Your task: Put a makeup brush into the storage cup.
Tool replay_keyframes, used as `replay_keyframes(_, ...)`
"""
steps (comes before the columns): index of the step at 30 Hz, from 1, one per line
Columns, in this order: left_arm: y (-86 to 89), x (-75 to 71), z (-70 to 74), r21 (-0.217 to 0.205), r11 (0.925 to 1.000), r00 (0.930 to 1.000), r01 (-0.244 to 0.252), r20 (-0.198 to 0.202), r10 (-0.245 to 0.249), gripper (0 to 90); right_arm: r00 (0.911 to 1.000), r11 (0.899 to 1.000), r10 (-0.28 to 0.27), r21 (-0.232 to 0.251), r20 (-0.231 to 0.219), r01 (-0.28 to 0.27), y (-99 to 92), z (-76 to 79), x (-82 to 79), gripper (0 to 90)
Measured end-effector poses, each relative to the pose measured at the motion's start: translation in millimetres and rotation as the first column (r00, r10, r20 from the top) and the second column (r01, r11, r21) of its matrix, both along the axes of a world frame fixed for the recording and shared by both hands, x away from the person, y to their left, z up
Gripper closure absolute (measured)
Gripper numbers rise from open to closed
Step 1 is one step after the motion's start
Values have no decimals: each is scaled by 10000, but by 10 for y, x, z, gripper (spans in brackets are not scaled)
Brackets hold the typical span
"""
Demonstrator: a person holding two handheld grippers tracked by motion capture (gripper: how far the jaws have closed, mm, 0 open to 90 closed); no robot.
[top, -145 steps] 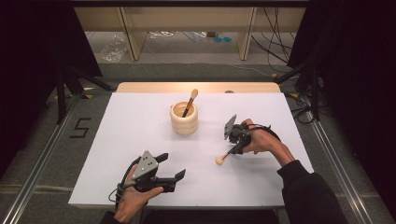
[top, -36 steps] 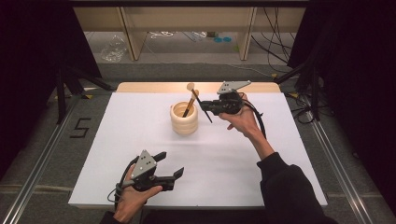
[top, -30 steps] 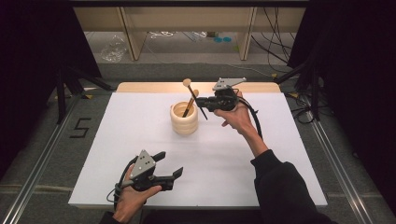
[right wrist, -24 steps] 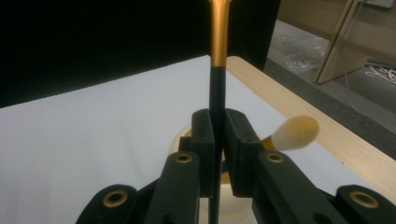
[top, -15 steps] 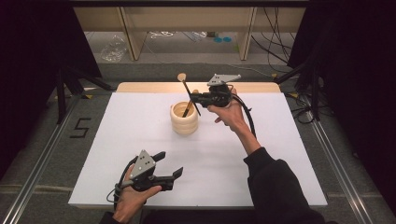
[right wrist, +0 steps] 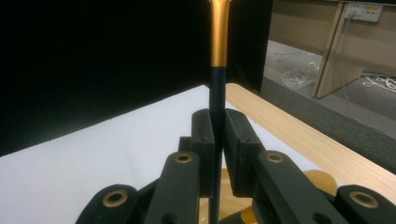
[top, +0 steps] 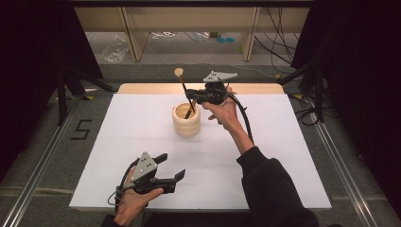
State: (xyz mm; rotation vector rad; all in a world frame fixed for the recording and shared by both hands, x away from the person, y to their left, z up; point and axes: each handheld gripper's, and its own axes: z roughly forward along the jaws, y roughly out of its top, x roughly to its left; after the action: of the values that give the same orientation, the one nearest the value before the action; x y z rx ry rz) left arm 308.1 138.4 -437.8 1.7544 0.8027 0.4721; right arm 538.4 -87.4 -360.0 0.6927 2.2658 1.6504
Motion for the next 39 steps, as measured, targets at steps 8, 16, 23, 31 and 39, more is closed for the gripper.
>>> replay_keyframes(8, -9, -12, -3, -105, 9999, 9999, -93, -139, 91, 173, 9999, 9999, -148, -1, -63, 148, 21, -54, 29, 832)
replay_keyframes(16, -8, -12, -4, -94, 9999, 9999, -88, -134, 87, 173, 9999, 9998, -156, 79, 5, 156, 44, -83, 45, 832)
replay_keyframes(23, -11, -15, -3, -90, 9999, 9999, -87, -122, 86, 173, 9997, 9997, -211, 143, -133, 213, 74, -129, 68, 832)
replay_keyframes(31, -7, -15, -4, -47, 10000, 10000, -20, -89, 20, 173, 9995, 9997, -244, -33, -184, 244, 94, -193, 89, 831)
replay_keyframes(39, 1, -15, -2, 15, 10000, 10000, -26, -55, 26, 173, 9996, 9997, -264, 12, -117, 264, 135, -243, 84, 831)
